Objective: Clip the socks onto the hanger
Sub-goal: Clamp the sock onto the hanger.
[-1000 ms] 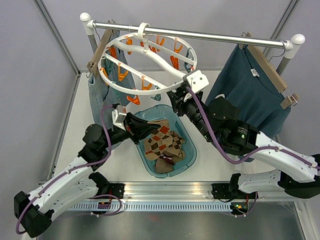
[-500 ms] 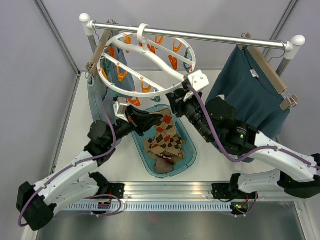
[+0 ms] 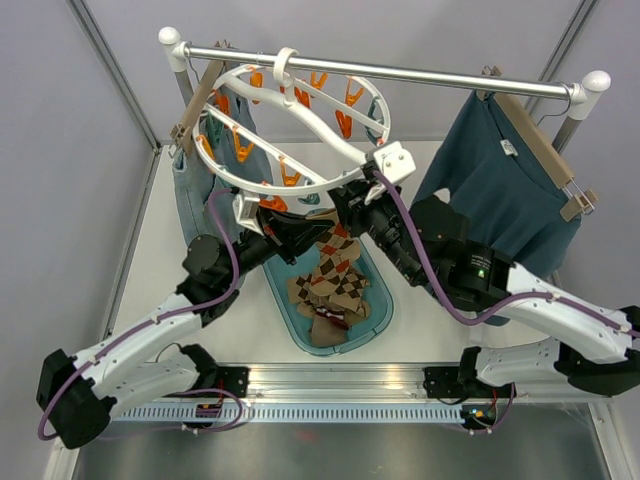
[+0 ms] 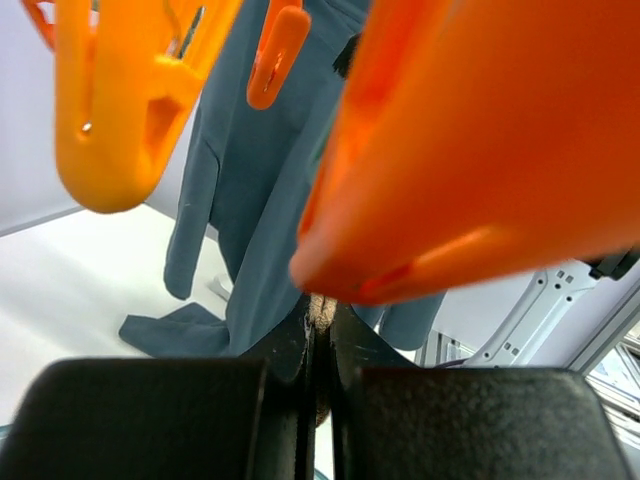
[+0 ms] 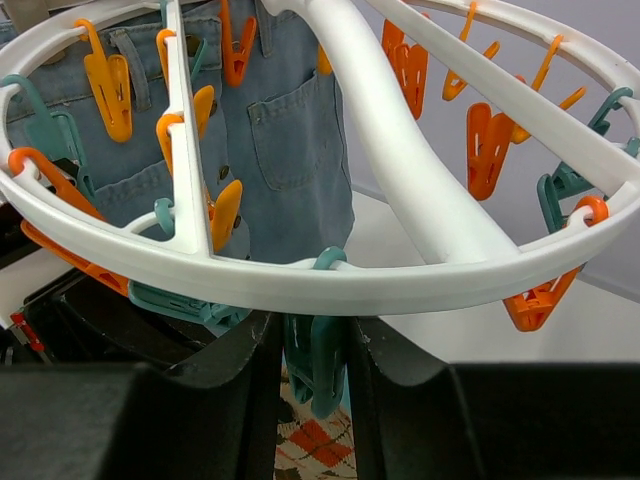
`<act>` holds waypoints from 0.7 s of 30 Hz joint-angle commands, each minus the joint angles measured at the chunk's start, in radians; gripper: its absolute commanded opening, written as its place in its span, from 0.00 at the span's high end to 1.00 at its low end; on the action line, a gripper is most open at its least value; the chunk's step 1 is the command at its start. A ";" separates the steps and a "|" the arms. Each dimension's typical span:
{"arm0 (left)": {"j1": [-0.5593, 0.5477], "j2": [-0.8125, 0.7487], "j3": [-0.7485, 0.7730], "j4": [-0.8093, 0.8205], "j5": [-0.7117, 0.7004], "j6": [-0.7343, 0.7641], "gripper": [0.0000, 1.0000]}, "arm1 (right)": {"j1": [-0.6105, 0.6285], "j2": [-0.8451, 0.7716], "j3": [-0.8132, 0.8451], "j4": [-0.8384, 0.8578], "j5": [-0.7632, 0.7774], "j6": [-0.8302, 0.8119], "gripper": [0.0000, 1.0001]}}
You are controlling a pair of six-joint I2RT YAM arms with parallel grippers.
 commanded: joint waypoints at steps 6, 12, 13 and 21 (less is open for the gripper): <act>-0.021 0.002 0.056 0.076 -0.019 -0.017 0.98 | 0.012 0.022 0.020 0.019 0.000 0.015 0.93; -0.025 -0.003 0.054 0.079 -0.025 -0.014 0.98 | 0.021 0.033 0.027 0.015 0.009 0.012 0.94; -0.025 -0.004 0.054 0.079 -0.025 -0.014 0.98 | 0.022 0.035 0.026 0.016 0.012 0.012 0.94; -0.034 -0.017 0.048 0.080 -0.022 -0.007 0.98 | 0.036 0.047 0.032 0.022 0.060 0.001 0.95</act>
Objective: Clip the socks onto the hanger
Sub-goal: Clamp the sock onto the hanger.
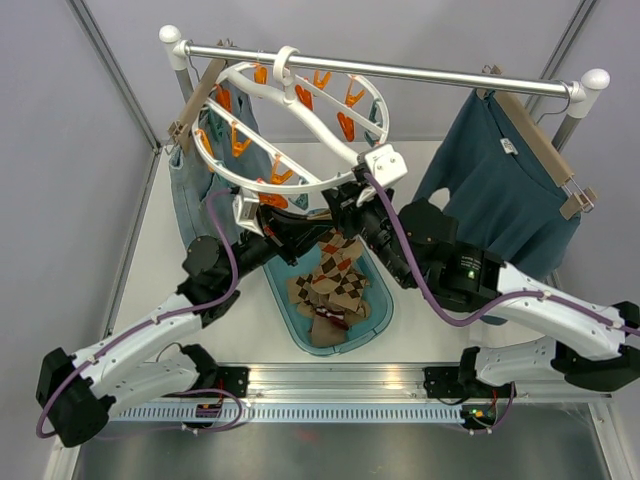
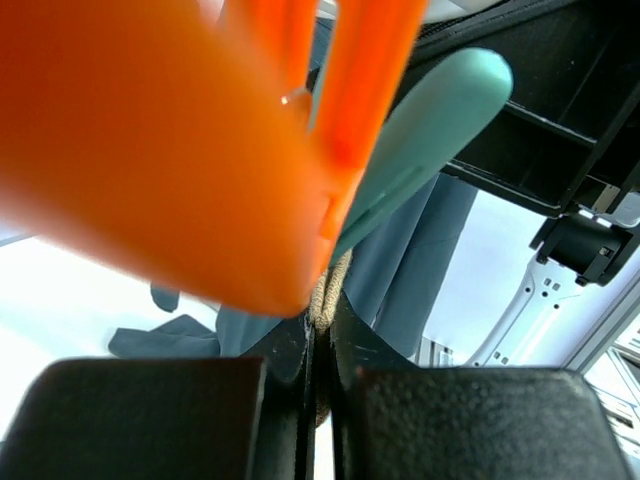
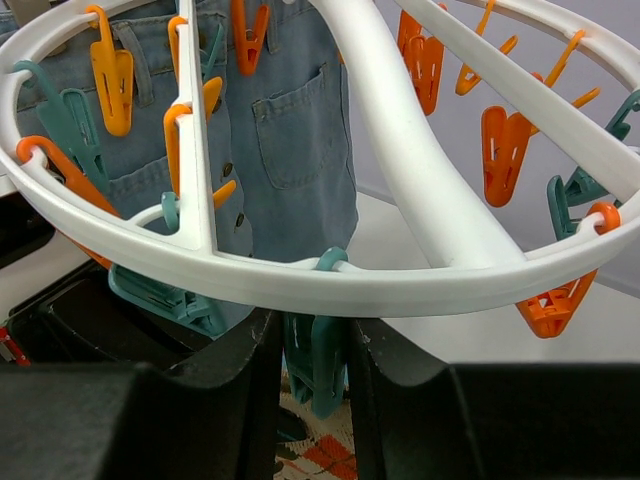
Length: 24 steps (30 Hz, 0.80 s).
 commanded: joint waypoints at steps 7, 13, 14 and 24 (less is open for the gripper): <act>-0.023 -0.043 0.019 0.071 -0.010 0.007 0.98 | 0.025 0.031 0.039 -0.004 0.070 0.001 0.96; -0.038 -0.057 0.022 0.051 -0.020 0.027 0.98 | 0.035 0.040 0.039 0.003 0.109 -0.026 0.96; -0.040 -0.057 0.020 0.048 -0.020 0.029 0.98 | 0.035 0.040 0.040 0.006 0.116 -0.029 0.97; -0.083 -0.043 0.037 -0.037 -0.078 0.084 0.98 | 0.048 0.040 0.048 0.016 0.146 -0.035 0.98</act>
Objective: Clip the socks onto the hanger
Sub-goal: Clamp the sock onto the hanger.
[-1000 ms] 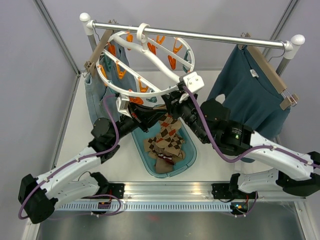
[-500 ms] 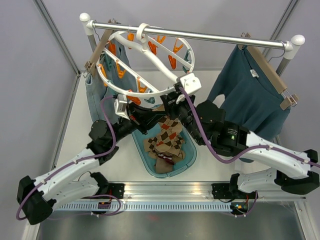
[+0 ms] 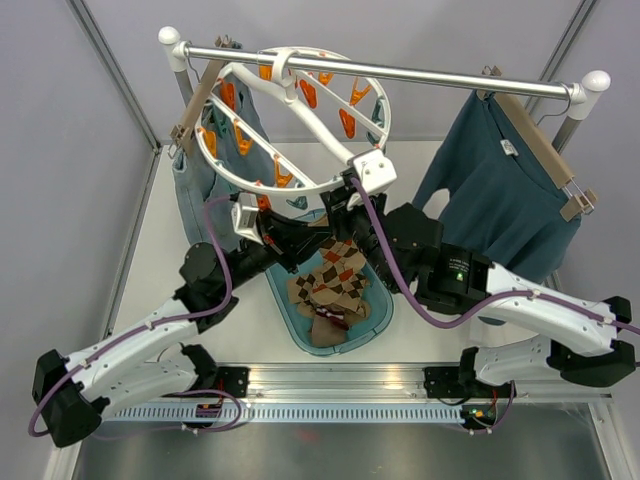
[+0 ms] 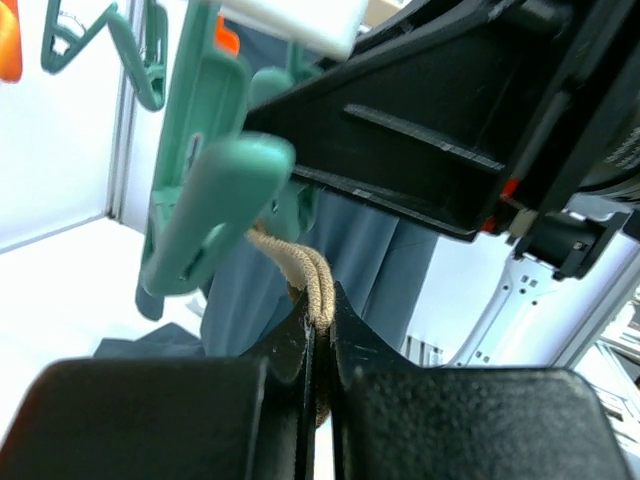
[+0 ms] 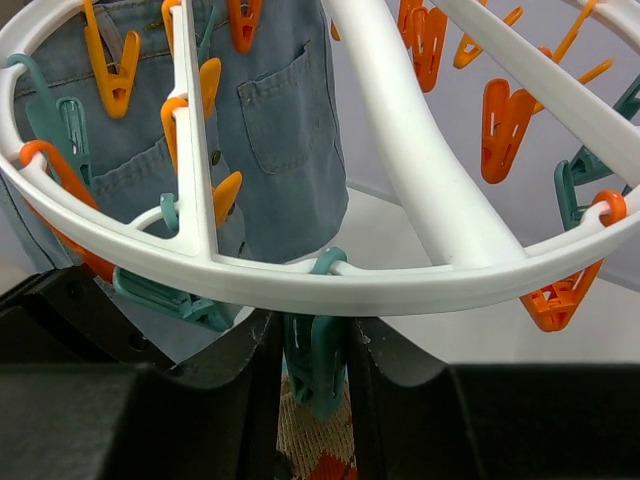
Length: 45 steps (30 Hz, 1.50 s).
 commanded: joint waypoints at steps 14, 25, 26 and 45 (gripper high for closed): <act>-0.071 0.028 0.081 -0.065 -0.100 0.115 0.98 | 0.010 -0.001 0.028 0.006 0.052 -0.012 0.99; -0.079 0.036 0.097 -0.074 -0.156 0.115 0.98 | 0.012 -0.004 0.024 -0.010 0.063 -0.015 0.99; -0.077 0.037 0.096 -0.071 -0.156 0.115 0.98 | 0.012 -0.003 0.024 -0.010 0.064 -0.015 0.99; -0.082 0.040 0.114 -0.057 -0.145 0.117 0.98 | 0.012 -0.001 0.001 -0.008 0.096 -0.020 1.00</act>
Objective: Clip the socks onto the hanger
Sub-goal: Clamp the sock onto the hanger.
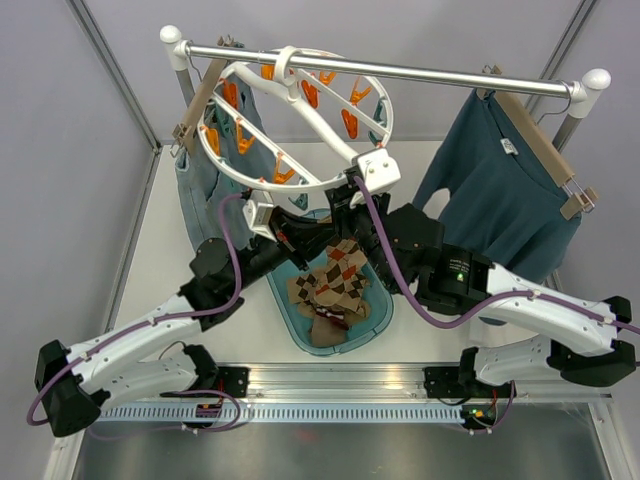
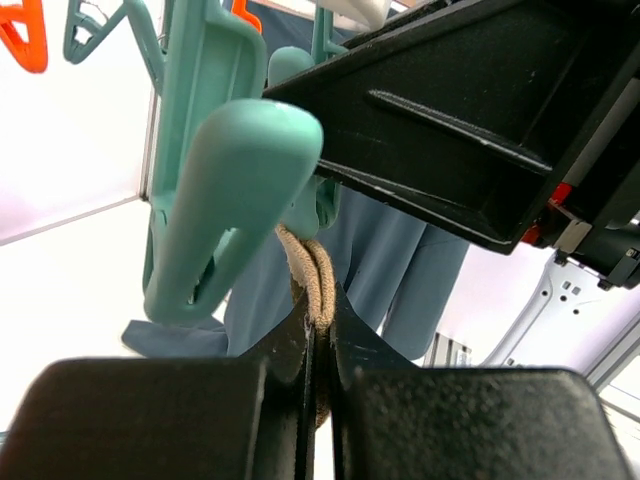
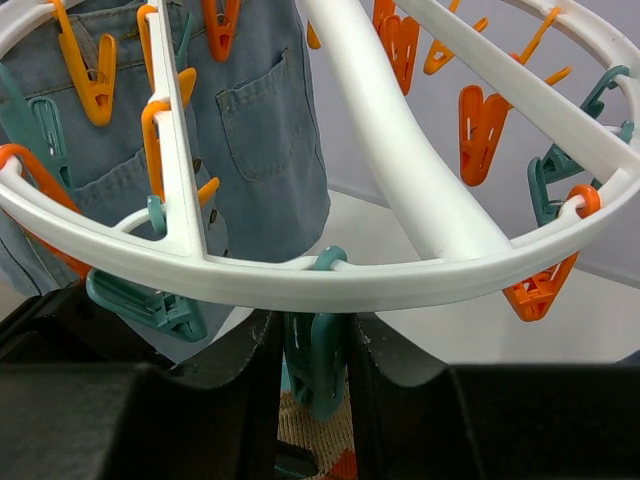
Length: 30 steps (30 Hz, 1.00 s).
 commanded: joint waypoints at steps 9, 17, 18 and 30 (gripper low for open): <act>-0.012 -0.001 0.071 0.035 -0.018 0.048 0.98 | 0.006 0.001 -0.006 -0.016 0.038 -0.011 1.00; -0.013 0.003 0.072 0.027 -0.038 0.046 0.98 | 0.009 -0.001 -0.004 -0.015 0.038 -0.012 1.00; -0.013 0.003 0.072 0.027 -0.049 0.042 0.98 | 0.010 -0.001 -0.004 -0.013 0.040 -0.011 0.99; -0.013 0.009 0.071 0.035 -0.080 0.019 0.98 | 0.015 -0.025 -0.018 -0.030 0.018 0.020 0.60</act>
